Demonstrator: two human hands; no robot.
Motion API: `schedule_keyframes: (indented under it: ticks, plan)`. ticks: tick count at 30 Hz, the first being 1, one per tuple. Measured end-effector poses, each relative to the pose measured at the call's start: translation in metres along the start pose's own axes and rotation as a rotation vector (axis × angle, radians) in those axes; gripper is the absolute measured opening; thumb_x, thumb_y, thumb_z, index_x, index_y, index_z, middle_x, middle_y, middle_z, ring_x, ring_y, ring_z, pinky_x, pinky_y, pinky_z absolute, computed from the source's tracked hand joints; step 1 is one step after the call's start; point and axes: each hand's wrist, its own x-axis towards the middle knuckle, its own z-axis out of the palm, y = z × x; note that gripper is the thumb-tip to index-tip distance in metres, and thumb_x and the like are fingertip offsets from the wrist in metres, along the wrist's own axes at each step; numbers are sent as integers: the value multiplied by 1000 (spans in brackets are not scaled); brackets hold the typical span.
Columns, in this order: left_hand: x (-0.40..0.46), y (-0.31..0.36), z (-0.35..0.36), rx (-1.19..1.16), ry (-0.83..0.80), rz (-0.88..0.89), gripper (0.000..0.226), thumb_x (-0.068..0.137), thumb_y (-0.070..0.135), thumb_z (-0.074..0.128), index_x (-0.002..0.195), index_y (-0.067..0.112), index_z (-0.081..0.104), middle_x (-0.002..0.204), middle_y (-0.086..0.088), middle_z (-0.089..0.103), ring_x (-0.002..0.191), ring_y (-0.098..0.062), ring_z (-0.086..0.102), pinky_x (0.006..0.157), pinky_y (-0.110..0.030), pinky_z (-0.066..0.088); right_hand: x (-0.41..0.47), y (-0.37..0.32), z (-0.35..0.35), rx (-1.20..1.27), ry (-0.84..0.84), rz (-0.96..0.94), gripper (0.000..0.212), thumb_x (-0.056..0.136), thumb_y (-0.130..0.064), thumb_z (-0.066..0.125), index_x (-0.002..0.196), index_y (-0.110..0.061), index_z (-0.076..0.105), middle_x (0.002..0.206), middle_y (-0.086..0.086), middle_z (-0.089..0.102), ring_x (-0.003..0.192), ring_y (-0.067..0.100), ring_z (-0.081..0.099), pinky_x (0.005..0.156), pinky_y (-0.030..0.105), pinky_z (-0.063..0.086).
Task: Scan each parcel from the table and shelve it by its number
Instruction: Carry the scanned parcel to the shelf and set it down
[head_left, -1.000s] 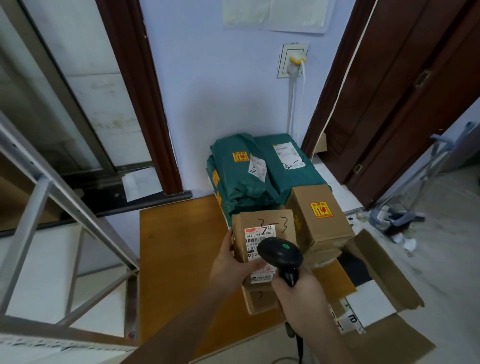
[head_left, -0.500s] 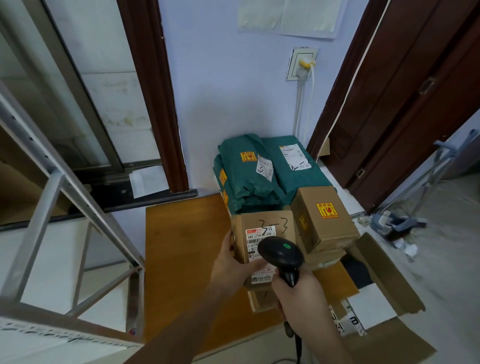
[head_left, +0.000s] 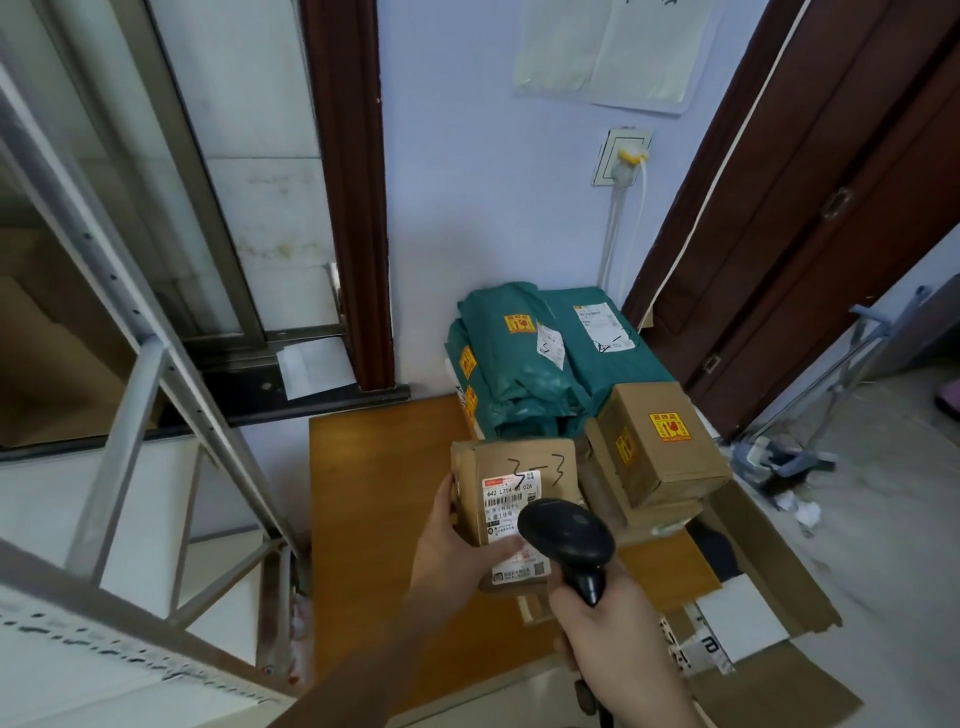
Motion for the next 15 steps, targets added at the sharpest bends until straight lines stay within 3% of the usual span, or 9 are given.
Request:
schedule_keyframes:
  ticks: [3, 5, 8, 11, 15]
  plan:
    - [-5, -7, -9, 13, 10, -1, 135, 57, 51, 100, 162, 47, 16, 138, 19, 60, 127, -9, 61, 100, -41, 60, -12, -1, 8, -46, 18, 11, 11, 87, -21, 65, 93, -19, 56, 63, 7, 67, 44, 10, 64, 54, 29, 49]
    - [-11, -12, -16, 10, 15, -6, 133, 59, 48, 100, 162, 45, 16, 129, 26, 59, 124, -7, 61, 98, -36, 60, -20, -3, 13, -67, 20, 3, 12, 84, -18, 65, 92, -20, 56, 61, 9, 68, 42, 11, 63, 56, 31, 52]
    - [-24, -19, -30, -17, 28, -22, 129, 65, 38, 100, 163, 43, 16, 117, 31, 59, 106, 4, 65, 83, -24, 63, -34, -7, 18, -74, -4, -38, 14, 85, -19, 65, 94, -24, 55, 61, 7, 68, 43, 9, 63, 55, 28, 50]
    - [-47, -24, -45, -64, 85, -48, 124, 69, 30, 98, 163, 40, 18, 111, 31, 60, 86, 19, 64, 65, -12, 57, -48, -12, 21, -106, -55, -127, 16, 90, -22, 65, 101, -26, 55, 66, 4, 68, 45, 6, 64, 47, 15, 44]
    - [-81, -29, -63, -150, 237, -36, 122, 67, 30, 99, 161, 40, 23, 113, 21, 69, 92, 3, 73, 67, -18, 60, -63, -14, 21, -151, -195, -328, 17, 91, -17, 67, 103, -25, 58, 61, 2, 66, 46, 9, 65, 46, 15, 45]
